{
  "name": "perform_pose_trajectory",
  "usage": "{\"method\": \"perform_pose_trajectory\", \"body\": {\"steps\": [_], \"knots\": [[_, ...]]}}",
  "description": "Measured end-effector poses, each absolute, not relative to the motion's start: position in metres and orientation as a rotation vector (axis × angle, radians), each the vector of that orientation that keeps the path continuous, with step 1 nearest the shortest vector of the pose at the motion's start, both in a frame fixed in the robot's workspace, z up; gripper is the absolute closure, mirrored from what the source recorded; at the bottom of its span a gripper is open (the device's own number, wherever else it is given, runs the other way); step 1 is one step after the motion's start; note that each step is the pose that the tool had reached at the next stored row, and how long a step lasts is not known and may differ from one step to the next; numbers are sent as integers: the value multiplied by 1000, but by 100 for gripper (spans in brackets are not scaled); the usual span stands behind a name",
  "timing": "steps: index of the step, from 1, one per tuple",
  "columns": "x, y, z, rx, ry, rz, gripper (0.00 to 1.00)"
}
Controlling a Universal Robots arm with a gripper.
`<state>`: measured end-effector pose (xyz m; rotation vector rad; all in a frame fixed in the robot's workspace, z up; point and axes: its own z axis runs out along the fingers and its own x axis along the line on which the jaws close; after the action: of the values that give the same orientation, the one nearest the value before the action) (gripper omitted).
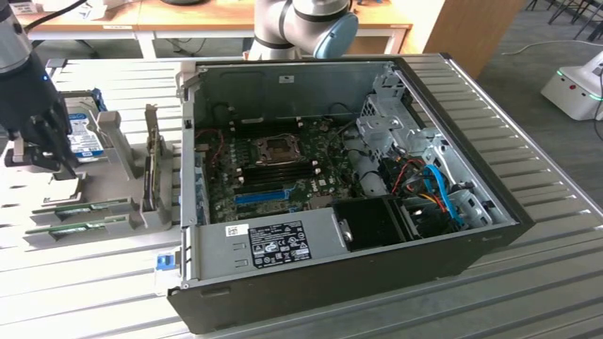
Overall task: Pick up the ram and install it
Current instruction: 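Pick up the ram and move it above insertion slot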
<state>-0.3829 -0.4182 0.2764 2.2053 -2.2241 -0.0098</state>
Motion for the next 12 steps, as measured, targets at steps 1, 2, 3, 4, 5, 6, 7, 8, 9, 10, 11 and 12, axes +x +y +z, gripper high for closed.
{"method": "perform_pose_trajectory", "body": {"steps": [1,2,3,4,5,6,7,8,9,10,11,12], "knots": [[-383,-418,275,2206,-2224,-9,71],[-383,-418,273,2206,-2225,-9,71],[-383,-418,272,2206,-2225,-8,71],[-383,-418,270,2206,-2225,-8,71],[-383,-418,268,2206,-2225,-8,71],[-383,-418,267,2206,-2225,-7,71],[-383,-418,265,2207,-2225,-7,71],[-383,-418,263,2207,-2226,-6,71],[-383,-418,262,2207,-2226,-6,71],[-383,-418,260,2207,-2226,-6,71],[-383,-418,259,2208,-2226,-5,71],[-383,-418,258,2208,-2226,-5,71]]}}
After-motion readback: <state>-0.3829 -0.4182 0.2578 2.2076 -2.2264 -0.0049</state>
